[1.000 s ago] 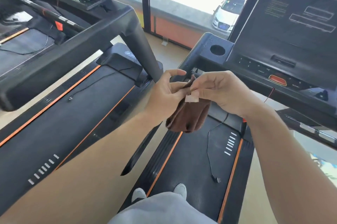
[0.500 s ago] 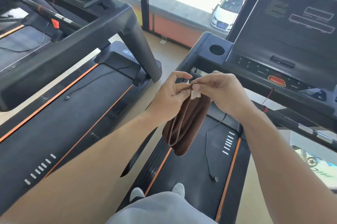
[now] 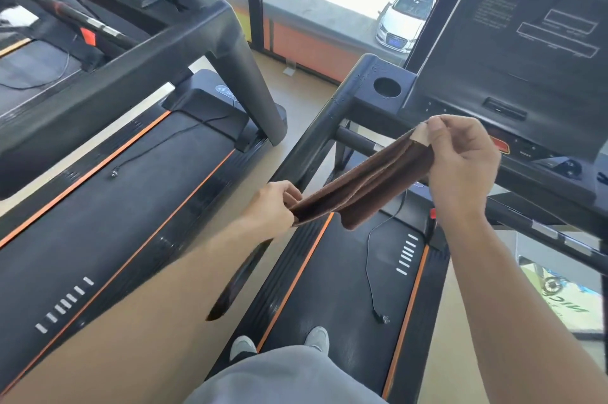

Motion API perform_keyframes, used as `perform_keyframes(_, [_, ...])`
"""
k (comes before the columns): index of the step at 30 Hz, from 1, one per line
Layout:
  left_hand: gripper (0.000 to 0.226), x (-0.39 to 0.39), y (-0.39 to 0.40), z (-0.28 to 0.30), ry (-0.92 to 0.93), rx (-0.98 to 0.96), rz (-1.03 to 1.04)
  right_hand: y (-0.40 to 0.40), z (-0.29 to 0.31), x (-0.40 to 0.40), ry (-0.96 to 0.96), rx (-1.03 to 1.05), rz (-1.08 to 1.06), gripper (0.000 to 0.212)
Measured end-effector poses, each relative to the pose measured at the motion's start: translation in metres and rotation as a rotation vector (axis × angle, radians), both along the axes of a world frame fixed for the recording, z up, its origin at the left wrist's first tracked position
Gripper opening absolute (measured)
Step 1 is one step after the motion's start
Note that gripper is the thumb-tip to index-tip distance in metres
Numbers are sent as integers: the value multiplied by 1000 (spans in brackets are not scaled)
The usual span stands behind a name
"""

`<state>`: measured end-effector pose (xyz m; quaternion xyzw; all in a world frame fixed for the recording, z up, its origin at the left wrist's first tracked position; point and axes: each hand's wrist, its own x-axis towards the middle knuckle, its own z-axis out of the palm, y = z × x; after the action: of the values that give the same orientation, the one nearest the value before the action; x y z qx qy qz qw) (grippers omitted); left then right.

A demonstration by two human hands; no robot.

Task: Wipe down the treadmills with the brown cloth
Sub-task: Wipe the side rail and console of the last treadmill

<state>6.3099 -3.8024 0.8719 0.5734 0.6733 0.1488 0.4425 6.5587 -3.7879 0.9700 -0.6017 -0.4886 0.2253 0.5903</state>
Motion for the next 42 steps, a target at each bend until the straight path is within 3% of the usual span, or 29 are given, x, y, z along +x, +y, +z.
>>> perform_keyframes(3, [28,-28,15,33,-218,-247,-121,7,-4,16,1,-46,-58,10])
perform_keyframes(8, [30,-65,29,77,-377,-232,-366,20,-10,13,80,-130,-11,13])
perform_keyframes(11, [33,-71,29,81,-481,-373,-542,32,-17,4,146,-267,19,17])
perform_keyframes(14, [31,-65,22,77,-604,-462,-591,42,-24,-6,173,-364,15,20])
perform_keyframes(18, [36,-51,11,60,-756,-414,-519,49,-19,-20,173,-376,-9,21])
perform_keyframes(20, [50,-44,8,52,-861,-386,-455,44,-13,-26,145,-361,-9,22])
perform_keyframes(24, [42,-18,-5,39,-1058,-281,-136,-1,-7,-51,16,-302,107,21])
perform_keyframes(26, [53,-1,-9,37,-1134,-248,41,-34,-10,-68,13,-284,182,15])
perform_keyframes(30, [65,22,-12,38,-1142,-201,249,-62,-30,-87,38,-310,221,7])
perform_keyframes(36, [59,28,-14,39,-1102,-234,311,-60,-43,-81,152,-282,204,8])
perform_keyframes(39, [48,31,-15,41,-1139,-259,327,-62,-50,-80,167,-278,344,8])
perform_keyframes(42, [37,34,-16,47,-1160,-267,353,-63,-57,-79,98,-274,375,22])
